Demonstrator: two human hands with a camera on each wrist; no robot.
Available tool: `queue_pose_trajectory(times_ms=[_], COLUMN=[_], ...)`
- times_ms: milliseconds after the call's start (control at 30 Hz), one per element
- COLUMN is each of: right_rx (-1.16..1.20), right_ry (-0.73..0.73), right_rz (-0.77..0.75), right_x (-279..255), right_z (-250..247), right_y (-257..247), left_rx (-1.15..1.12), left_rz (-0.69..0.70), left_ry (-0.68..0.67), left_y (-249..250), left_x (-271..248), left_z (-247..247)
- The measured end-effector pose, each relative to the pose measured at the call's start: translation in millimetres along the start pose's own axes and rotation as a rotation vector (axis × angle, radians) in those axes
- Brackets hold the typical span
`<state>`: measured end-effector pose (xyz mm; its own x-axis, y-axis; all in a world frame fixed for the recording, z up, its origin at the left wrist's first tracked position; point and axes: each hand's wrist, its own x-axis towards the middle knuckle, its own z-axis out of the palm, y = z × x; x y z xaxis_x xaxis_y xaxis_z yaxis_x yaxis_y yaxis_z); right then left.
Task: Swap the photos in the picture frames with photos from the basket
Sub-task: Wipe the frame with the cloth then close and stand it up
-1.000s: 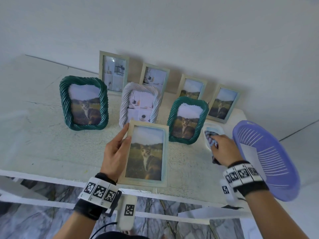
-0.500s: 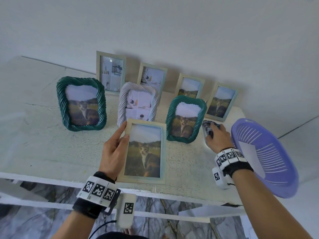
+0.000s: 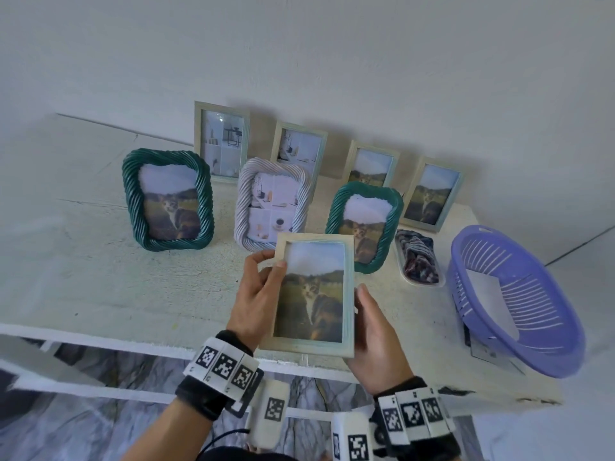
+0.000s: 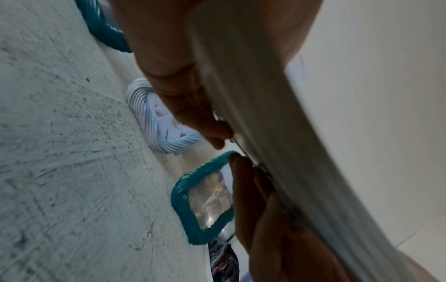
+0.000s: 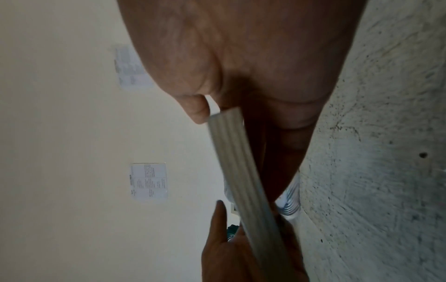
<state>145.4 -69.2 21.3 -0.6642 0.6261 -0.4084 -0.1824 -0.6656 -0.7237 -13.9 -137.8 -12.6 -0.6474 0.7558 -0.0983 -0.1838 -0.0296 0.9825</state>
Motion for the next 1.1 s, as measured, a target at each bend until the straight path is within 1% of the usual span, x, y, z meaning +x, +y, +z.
queue_pose_trajectory(times_ms=[67,133,167,233,300,333,400,500,533,600,700,800,833,867,900,967,1000,1067,1100], right_rx=[-0.071,-0.183,-0.26,-0.474,-0.679,-0.755,-0.815,-0.883,-0.938,-1.107,-1.369,-1.644,-1.67,-1.619,-1.477,-1.021,-0.798,-0.486,-0.37], right_ry=[-0.007,-0.034,-0.051,-0.086,-0.082,-0.06,-0.003,0.018,0.026,0.065,0.187,0.326,0.341,0.319,0.276,0.211,0.211,0.221,0.202], right_rz=[-0.087,-0.141,-0.178,-0.306,-0.461,-0.514,-0.551,-0.55,-0.577,-0.689,-0.838,-0.875,-0.884,-0.866,-0.802,-0.53,-0.388,-0.175,-0.12], right_x=[-1.6,-4.8,-6.4,-7.8,-8.7,-9.1,-8.5,-10.1,-11.5,-13.5,-13.3,-15.8,-18.1,-21.3,-24.4,-29.7,-31.7,-32.2,-31.1], right_z=[-2.0,-0.9,1.5,4.5,6.9,8.5,9.6,8.8,7.9,3.8,-6.6,-11.7,-12.0,-10.7,-9.4,-3.8,-2.6,-7.9,-13.5], right_y=[1.1,2.7,3.1,7.2,12.4,15.2,20.4,19.4,17.4,11.9,1.4,-4.1,-3.1,-2.2,-1.8,-6.3,-9.6,-17.2,-20.3], left_rx=[0.041,0.043,0.031,-0.019,-0.138,-0.176,-0.189,-0.212,-0.199,-0.12,-0.035,-0.012,-0.01,-0.003,0.008,0.026,0.031,0.029,0.009], left_rz=[-0.055,-0.101,-0.117,-0.186,-0.264,-0.294,-0.304,-0.314,-0.306,-0.271,-0.255,-0.246,-0.235,-0.218,-0.197,-0.16,-0.157,-0.17,-0.179], left_ry=[-0.138,-0.278,-0.326,-0.375,-0.381,-0.387,-0.408,-0.421,-0.414,-0.382,-0.349,-0.331,-0.324,-0.313,-0.299,-0.267,-0.249,-0.213,-0.199], left_y=[1.4,5.6,7.6,9.9,14.8,17.9,20.1,20.8,20.6,20.8,21.2,22.4,23.5,23.9,22.7,21.3,20.0,19.2,21.3], left_x=[-6.1,-12.7,-15.3,-18.6,-22.9,-24.5,-26.0,-26.0,-25.7,-24.9,-25.1,-28.9,-30.2,-30.8,-31.1,-32.0,-32.5,-32.1,-31.5], left_z=[2.1,8.1,10.8,16.1,20.0,21.8,23.7,22.9,21.9,20.2,18.2,20.4,22.5,25.3,28.4,31.0,30.6,28.3,26.9])
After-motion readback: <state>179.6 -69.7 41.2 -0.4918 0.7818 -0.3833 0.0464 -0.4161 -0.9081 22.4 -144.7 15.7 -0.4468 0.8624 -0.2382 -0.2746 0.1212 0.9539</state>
